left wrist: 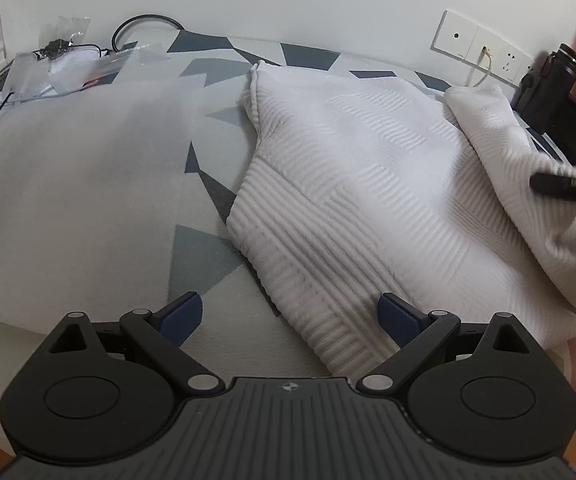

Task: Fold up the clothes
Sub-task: 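Open the right gripper and release the folded edge onto the sweater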

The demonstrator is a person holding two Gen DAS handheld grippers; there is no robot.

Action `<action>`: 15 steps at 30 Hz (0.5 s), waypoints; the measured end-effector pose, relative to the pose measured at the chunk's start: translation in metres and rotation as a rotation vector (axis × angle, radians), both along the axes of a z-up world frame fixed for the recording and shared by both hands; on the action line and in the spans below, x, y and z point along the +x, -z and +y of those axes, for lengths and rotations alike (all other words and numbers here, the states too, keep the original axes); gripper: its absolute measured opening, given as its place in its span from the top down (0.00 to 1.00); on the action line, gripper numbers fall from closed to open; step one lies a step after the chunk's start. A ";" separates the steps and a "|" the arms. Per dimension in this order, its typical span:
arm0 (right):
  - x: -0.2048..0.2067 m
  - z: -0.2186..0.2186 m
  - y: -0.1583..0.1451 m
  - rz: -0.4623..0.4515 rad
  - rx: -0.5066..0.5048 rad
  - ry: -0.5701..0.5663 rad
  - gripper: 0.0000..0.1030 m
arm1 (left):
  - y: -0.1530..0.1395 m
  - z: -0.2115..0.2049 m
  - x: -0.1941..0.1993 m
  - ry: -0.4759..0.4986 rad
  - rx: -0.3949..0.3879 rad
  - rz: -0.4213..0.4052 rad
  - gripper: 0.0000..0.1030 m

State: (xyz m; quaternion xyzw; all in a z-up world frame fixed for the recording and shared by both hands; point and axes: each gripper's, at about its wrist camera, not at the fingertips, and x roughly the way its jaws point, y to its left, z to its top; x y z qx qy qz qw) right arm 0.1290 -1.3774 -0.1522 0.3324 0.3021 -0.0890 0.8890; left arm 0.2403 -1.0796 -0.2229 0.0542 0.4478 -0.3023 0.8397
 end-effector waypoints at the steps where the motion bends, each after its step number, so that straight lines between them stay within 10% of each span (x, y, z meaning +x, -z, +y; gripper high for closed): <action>1: 0.001 0.005 -0.009 -0.025 -0.032 -0.011 0.86 | 0.000 0.002 0.000 -0.003 -0.005 0.002 0.06; 5: 0.014 0.035 -0.036 -0.099 -0.129 -0.146 0.88 | 0.001 0.009 0.001 -0.012 -0.015 0.009 0.06; 15: 0.046 0.111 0.008 0.085 -0.133 -0.419 0.90 | 0.006 0.021 0.003 -0.021 -0.027 0.030 0.06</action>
